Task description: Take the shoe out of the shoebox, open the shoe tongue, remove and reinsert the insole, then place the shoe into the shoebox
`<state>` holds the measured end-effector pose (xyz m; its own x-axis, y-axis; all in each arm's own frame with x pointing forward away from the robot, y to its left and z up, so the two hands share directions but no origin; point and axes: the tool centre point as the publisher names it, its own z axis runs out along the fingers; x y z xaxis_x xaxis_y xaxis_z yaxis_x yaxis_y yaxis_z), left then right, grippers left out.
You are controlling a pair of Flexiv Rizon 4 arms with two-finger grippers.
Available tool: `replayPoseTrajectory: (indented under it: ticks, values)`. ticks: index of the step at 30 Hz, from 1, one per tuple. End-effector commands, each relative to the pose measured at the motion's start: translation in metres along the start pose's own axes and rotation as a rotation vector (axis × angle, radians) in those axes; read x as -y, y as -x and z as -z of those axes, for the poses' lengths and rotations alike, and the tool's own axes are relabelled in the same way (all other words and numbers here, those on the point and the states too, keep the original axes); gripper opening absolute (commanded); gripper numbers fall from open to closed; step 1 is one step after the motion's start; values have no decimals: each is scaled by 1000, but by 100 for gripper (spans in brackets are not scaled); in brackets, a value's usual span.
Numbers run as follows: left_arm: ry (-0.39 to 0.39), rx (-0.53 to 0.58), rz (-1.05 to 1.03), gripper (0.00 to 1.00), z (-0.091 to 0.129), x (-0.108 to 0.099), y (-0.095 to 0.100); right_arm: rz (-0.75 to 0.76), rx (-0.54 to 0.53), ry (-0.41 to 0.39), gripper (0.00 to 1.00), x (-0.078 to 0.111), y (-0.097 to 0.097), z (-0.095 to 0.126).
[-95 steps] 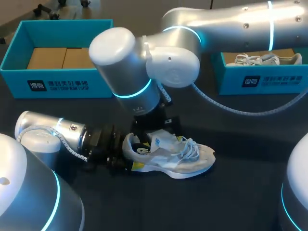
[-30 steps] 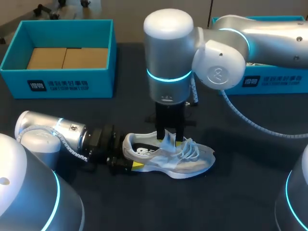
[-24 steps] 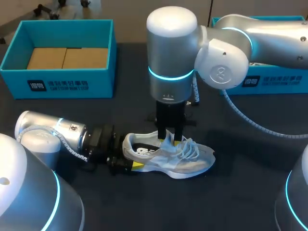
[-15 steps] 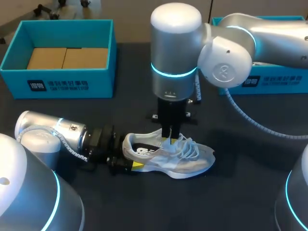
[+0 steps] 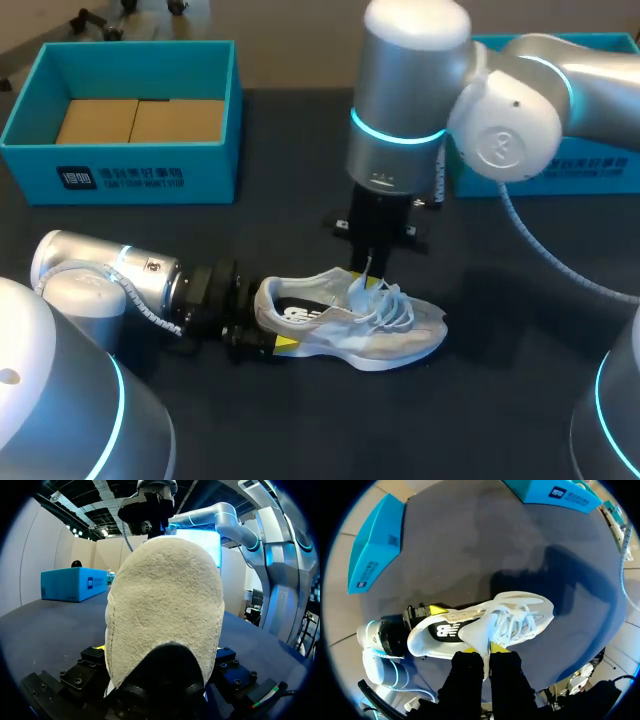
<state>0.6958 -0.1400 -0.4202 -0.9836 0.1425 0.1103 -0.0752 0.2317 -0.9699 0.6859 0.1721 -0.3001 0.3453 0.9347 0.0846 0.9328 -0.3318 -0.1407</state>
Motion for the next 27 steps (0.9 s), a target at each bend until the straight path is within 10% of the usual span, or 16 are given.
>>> replayPoseTrajectory:
  ticks: [1, 27]
  values:
    - [3, -1, 1, 0, -1, -2, 0, -121, -162, 1, 0, 1, 30, 6]
    - [3, -1, 1, 0, -1, -2, 0, 61, -477, -83, 0, -22, 72, -23]
